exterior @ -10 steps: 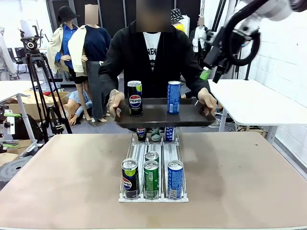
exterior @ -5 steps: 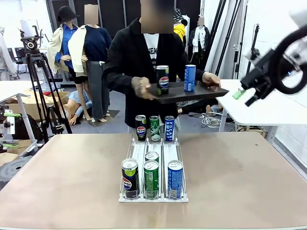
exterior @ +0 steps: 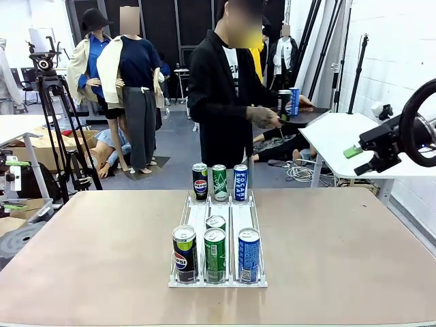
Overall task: Retrieve and hand over the desired beverage to the person.
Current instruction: Place the picked can on the Handle tray extended by the person.
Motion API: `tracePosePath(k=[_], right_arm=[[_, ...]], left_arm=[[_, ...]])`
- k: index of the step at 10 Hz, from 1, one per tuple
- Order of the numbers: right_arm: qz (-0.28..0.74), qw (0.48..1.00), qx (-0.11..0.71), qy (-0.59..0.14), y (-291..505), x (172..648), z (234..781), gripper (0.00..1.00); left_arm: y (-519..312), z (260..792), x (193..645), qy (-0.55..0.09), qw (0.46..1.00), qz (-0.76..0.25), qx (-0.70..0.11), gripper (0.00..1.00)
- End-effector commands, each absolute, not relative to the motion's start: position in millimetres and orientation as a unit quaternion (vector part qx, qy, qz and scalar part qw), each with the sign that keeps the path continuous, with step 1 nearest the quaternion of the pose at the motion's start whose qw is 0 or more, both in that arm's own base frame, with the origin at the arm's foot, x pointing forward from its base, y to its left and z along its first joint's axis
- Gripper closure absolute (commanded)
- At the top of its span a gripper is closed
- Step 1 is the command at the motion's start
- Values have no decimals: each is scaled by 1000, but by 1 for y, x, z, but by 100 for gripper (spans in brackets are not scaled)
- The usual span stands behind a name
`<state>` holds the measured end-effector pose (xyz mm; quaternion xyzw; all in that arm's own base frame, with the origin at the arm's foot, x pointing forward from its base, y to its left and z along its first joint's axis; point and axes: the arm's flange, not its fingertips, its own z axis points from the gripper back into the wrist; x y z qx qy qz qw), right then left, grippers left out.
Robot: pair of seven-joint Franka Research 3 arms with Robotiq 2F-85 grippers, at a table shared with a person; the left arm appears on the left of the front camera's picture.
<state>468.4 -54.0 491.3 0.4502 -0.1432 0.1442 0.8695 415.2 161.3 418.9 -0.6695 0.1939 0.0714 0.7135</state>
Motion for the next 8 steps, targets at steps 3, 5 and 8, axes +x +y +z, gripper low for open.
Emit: tracePosePath(k=[3,5,8], right_arm=[[118,802,562,-164,-67,461,459,0],[115,762,613,-176,-79,463,448,0],[88,745,637,-177,-96,465,439,0]], left_arm=[[160,422,417,187,710,70,-675,0],[160,422,417,187,710,70,-675,0],[160,422,417,187,710,70,-675,0]])
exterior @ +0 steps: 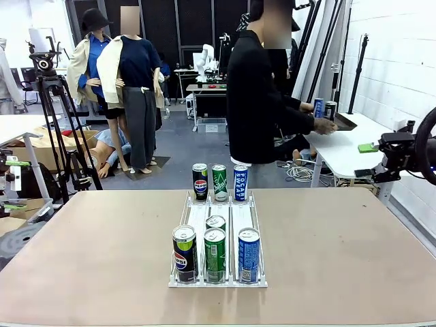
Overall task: Retrieve and hand over the desired beverage to the person.
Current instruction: Place the picked can on the Handle tray extended by the person.
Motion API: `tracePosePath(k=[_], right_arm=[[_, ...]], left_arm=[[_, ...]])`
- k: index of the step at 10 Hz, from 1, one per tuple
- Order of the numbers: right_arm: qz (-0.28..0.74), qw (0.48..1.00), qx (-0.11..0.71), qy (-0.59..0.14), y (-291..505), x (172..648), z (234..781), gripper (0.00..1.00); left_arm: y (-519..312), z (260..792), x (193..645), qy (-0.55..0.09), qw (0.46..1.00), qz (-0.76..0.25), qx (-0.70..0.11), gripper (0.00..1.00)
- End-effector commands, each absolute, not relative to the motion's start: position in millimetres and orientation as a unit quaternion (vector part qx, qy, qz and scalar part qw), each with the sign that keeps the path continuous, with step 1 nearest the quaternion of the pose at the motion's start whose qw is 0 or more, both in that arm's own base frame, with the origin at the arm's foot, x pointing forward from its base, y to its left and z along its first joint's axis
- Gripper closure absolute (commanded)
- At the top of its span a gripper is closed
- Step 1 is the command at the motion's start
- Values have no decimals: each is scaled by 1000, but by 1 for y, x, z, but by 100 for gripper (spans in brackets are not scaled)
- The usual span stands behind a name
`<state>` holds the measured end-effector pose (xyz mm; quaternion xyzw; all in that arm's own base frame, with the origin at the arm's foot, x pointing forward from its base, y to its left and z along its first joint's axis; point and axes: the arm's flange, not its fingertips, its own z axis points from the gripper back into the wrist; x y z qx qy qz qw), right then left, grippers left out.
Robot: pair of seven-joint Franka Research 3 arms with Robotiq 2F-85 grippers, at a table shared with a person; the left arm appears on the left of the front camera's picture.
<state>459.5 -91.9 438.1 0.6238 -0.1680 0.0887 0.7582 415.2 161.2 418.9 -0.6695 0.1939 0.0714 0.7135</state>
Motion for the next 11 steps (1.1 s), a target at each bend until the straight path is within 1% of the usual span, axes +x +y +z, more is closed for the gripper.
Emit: tracePosePath(k=[1,2,3,11], right_arm=[[89,745,639,-171,-94,464,440,0],[96,745,642,-153,-90,467,441,0],[84,755,629,-168,-95,460,436,0],[84,755,629,-168,-95,460,436,0]], left_arm=[[160,422,417,187,710,70,-675,0],[160,422,417,187,710,70,-675,0],[160,422,417,187,710,70,-675,0],[160,422,417,187,710,70,-675,0]])
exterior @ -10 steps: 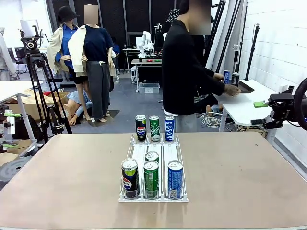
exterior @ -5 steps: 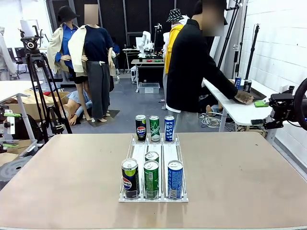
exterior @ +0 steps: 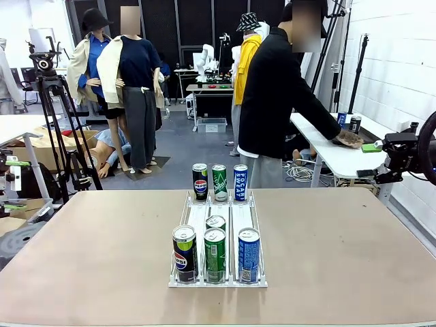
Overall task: Retrieve and hand over the desired beverage to the person.
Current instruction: Place the picked can on the Handle tray extended by the person.
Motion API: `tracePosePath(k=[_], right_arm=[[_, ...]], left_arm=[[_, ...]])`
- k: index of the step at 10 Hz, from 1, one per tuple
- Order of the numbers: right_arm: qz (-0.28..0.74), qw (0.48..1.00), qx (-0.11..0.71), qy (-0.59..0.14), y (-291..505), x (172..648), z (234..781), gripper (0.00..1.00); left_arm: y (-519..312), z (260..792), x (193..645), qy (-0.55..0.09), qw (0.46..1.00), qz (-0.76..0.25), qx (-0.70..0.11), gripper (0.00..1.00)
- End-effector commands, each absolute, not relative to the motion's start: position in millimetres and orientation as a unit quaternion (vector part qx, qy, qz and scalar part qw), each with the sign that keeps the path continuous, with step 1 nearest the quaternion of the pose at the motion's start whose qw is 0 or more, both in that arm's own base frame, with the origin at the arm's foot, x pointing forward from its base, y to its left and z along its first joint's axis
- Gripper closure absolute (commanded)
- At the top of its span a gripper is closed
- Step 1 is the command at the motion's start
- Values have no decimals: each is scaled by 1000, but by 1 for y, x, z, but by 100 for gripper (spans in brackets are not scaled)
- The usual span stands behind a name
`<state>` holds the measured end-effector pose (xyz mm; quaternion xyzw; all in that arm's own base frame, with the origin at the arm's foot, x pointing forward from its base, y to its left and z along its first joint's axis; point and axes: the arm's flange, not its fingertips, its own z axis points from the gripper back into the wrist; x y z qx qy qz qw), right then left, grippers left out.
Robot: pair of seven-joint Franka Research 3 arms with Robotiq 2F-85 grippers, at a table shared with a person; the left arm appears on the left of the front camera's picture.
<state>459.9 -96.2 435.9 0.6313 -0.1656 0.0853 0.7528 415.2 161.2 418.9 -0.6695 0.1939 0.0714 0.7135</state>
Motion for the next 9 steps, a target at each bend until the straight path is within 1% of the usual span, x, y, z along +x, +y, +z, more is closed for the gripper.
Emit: tracePosePath(k=[1,9], right_arm=[[84,755,629,-168,-95,460,436,0],[84,755,629,-168,-95,460,436,0]], left_arm=[[160,422,417,187,710,70,-675,0],[160,422,417,187,710,70,-675,0]])
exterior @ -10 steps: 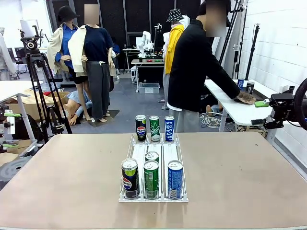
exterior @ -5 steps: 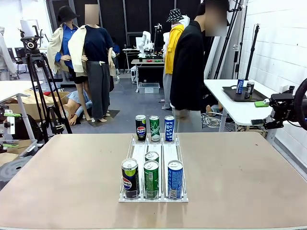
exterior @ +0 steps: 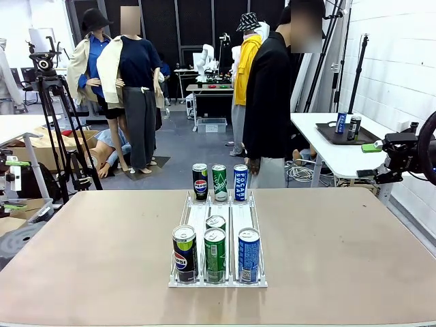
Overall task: Retrieve and hand over the desired beverage to the person.
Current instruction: Place the picked can on the Handle tray extended by the person.
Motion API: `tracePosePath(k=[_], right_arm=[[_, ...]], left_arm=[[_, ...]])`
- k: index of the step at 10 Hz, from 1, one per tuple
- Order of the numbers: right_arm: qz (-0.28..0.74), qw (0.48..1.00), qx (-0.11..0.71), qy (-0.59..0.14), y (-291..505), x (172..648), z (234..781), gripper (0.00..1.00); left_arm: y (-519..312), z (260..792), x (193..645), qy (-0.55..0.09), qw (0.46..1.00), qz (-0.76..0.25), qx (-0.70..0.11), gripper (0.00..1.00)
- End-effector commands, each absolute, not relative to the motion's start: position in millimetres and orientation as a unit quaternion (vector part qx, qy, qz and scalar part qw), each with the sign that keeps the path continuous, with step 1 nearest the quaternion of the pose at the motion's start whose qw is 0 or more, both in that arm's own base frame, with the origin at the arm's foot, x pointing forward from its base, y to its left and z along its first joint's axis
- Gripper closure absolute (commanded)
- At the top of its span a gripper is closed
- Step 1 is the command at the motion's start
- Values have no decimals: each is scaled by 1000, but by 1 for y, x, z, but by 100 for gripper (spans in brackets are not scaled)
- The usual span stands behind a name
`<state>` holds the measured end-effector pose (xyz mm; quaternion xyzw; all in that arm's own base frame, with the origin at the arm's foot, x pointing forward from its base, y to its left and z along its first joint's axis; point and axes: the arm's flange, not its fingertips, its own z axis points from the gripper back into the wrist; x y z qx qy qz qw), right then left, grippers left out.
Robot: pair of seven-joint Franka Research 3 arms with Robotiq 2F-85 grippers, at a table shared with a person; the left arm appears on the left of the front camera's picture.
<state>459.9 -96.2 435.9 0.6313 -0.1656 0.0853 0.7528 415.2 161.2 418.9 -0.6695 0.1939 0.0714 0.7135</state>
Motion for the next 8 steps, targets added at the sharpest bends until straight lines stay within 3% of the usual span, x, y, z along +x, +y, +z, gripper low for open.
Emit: tracePosePath(k=[1,8], right_arm=[[84,755,629,-168,-95,460,436,0],[84,755,629,-168,-95,460,436,0]], left_arm=[[160,422,417,187,710,70,-675,0],[160,422,417,187,710,70,-675,0]])
